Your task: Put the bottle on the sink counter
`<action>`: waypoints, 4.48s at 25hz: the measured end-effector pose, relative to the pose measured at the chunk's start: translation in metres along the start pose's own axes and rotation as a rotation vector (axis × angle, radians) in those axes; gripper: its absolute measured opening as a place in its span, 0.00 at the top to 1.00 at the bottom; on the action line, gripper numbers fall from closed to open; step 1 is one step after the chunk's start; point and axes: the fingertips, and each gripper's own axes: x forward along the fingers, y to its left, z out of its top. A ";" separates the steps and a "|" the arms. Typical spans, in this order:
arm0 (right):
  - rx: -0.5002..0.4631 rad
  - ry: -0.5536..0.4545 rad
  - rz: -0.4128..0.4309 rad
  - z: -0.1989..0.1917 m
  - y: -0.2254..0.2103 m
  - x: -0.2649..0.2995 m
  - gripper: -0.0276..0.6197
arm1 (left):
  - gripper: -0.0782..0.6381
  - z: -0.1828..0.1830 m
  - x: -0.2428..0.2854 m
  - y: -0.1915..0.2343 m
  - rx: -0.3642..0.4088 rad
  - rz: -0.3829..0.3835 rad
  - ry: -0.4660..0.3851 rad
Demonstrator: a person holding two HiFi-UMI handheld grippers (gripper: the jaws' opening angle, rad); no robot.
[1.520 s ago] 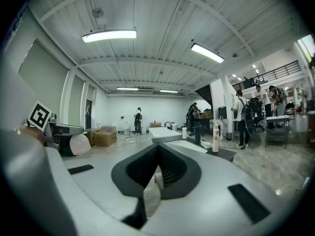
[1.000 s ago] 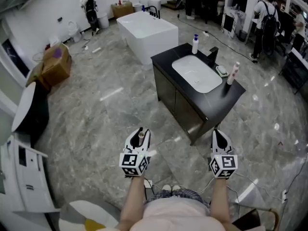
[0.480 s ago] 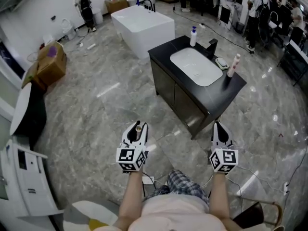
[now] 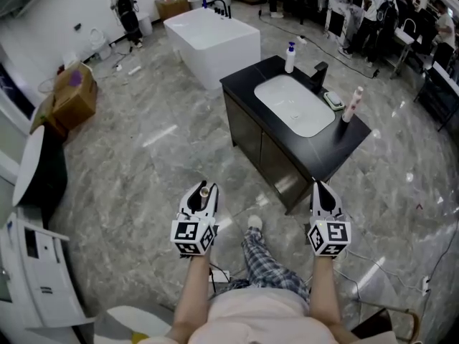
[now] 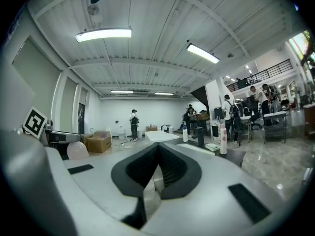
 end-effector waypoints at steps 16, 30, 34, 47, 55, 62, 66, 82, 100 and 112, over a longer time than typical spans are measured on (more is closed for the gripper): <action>0.095 -0.051 -0.022 0.021 -0.053 0.325 0.93 | 0.70 0.048 0.296 0.111 0.047 -0.080 -0.040; 0.102 -0.001 -0.034 0.037 -0.105 0.544 0.93 | 0.70 0.073 0.522 0.186 0.024 -0.097 0.005; 0.106 0.003 -0.018 0.039 -0.107 0.574 0.93 | 0.70 0.078 0.558 0.193 0.029 -0.106 0.001; 0.085 0.005 -0.025 0.070 -0.118 0.624 0.93 | 0.70 0.109 0.632 0.194 0.045 -0.177 0.021; 0.076 -0.011 0.024 0.084 -0.101 0.684 0.93 | 0.70 0.121 0.679 0.204 0.074 -0.210 0.016; 0.041 -0.002 0.091 0.105 -0.093 0.757 0.93 | 0.70 0.139 0.740 0.217 0.082 -0.227 -0.001; 0.001 0.015 0.128 0.108 -0.088 0.800 0.93 | 0.70 0.140 0.776 0.227 0.085 -0.225 -0.008; -0.051 0.178 0.272 -0.019 -0.031 0.909 0.93 | 0.70 0.018 0.823 0.291 0.088 -0.161 0.111; -0.030 0.266 0.237 -0.084 -0.043 0.910 0.93 | 0.70 -0.055 0.840 0.293 0.130 -0.154 0.185; -0.006 0.266 0.206 -0.088 -0.055 0.897 0.93 | 0.65 -0.051 0.837 0.285 0.124 -0.191 0.143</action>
